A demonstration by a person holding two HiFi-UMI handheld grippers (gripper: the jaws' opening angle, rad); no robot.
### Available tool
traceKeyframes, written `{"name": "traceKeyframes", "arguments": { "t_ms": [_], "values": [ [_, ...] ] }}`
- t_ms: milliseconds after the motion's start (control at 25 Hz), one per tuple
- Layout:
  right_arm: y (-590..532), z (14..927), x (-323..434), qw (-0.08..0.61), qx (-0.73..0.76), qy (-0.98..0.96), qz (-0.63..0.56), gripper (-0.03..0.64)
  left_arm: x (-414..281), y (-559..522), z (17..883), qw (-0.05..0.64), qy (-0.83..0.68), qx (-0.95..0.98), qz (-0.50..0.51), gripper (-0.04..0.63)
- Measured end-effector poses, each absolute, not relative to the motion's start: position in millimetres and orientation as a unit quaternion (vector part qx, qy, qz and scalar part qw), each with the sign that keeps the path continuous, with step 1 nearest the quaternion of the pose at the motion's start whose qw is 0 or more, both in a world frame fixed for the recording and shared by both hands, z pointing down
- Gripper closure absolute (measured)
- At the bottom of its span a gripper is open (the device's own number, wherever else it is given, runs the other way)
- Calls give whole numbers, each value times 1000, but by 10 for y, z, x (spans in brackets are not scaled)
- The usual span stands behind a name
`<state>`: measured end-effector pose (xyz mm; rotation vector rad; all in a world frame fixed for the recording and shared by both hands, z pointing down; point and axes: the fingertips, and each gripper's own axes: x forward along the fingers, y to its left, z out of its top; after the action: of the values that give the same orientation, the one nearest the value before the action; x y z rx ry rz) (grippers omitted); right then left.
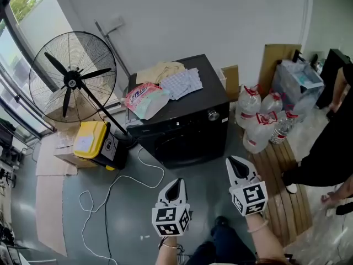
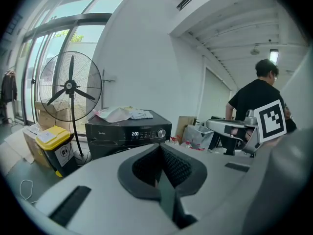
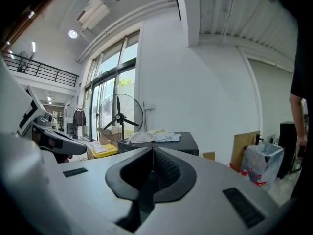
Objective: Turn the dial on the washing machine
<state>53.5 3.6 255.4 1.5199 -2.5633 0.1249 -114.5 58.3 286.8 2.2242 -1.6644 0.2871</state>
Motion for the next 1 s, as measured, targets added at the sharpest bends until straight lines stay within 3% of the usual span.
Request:
{"name": "traceKeyframes", "arguments": {
  "t_ms": [1000],
  "values": [
    [1661,1456,400,38,507,-861,-21,591,-1185,1960,1784,111,-570,812,50,578]
  ]
}}
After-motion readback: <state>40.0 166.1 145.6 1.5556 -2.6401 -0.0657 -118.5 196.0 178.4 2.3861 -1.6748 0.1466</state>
